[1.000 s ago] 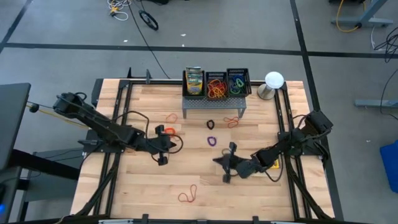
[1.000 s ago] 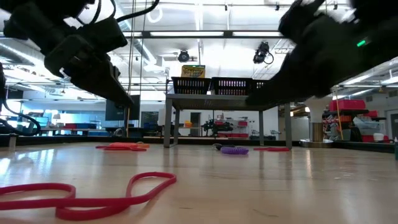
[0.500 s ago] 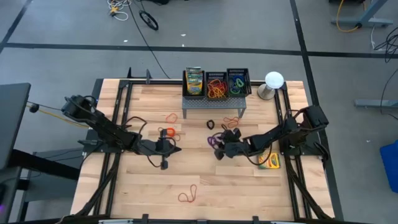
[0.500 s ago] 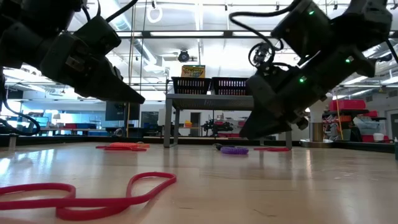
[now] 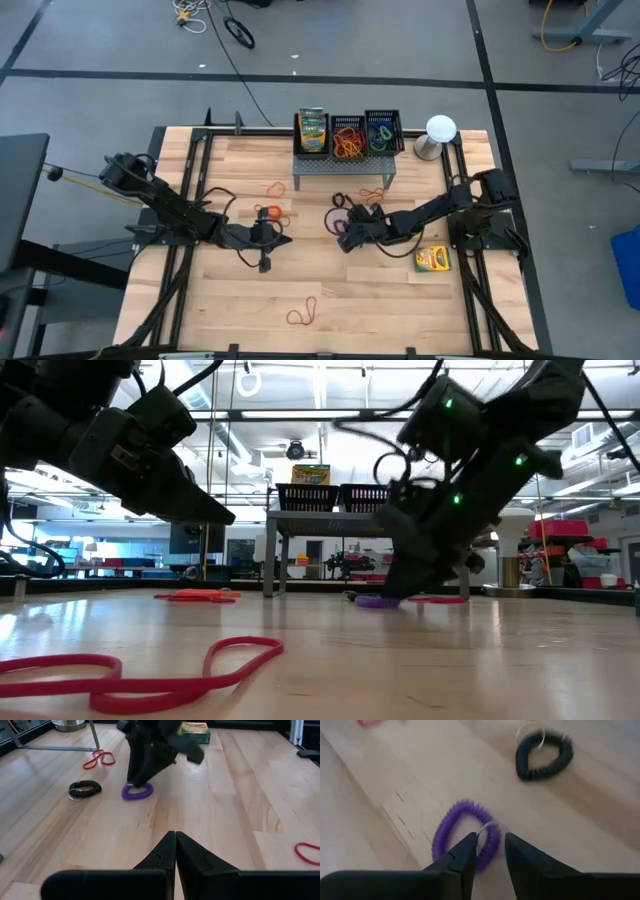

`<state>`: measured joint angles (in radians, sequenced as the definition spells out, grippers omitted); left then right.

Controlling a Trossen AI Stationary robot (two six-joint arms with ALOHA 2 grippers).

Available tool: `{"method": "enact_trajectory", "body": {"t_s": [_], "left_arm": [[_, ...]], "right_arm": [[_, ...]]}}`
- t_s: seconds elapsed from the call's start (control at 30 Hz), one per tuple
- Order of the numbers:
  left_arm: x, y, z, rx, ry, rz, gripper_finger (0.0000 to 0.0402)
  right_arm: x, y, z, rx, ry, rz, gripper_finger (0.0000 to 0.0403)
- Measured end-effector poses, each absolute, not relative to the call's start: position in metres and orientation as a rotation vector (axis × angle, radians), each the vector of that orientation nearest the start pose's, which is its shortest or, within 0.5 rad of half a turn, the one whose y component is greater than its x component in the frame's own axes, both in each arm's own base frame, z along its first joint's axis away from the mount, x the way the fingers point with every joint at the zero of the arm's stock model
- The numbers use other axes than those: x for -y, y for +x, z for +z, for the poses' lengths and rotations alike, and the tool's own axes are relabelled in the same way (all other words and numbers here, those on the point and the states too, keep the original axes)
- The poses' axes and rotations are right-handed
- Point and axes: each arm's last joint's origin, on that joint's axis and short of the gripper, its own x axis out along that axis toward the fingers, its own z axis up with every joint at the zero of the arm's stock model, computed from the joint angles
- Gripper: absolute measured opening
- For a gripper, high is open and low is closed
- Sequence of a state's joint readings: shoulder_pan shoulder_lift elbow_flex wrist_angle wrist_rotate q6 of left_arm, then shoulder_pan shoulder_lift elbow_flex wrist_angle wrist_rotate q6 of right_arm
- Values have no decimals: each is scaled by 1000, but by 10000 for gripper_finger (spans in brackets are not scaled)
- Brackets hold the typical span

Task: Sort rubber bands into baskets
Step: Put the purple spring rubberband into the right black basket on the shelf

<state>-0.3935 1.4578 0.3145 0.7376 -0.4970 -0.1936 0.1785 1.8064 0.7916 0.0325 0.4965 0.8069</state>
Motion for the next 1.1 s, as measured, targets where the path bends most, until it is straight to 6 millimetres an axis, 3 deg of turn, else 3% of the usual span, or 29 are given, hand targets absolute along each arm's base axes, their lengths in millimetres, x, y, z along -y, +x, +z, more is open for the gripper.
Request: {"method": "enact_trajectory", "body": {"t_s": [0.27, 0.4, 0.5, 0.63, 0.83, 0.97, 1.1], "left_arm": [[76, 220, 132, -342, -20, 135, 14], [76, 220, 133, -337, -16, 134, 14], [76, 220, 133, -337, -13, 134, 14], [76, 221, 133, -334, -17, 134, 14], [75, 221, 133, -332, -21, 142, 14], [70, 223, 133, -331, -26, 163, 14], [66, 224, 133, -331, -29, 179, 14]], "right_arm": [[-43, 327, 104, -792, 287, -586, 63], [-47, 333, 110, -878, 143, -440, 24], [-49, 333, 111, -939, 2, -336, 18], [-50, 333, 112, -963, -95, -269, 53], [-55, 327, 117, -979, -149, -293, 139], [-62, 319, 135, -946, -227, -352, 185], [-73, 313, 146, -948, -258, -238, 207]]}}
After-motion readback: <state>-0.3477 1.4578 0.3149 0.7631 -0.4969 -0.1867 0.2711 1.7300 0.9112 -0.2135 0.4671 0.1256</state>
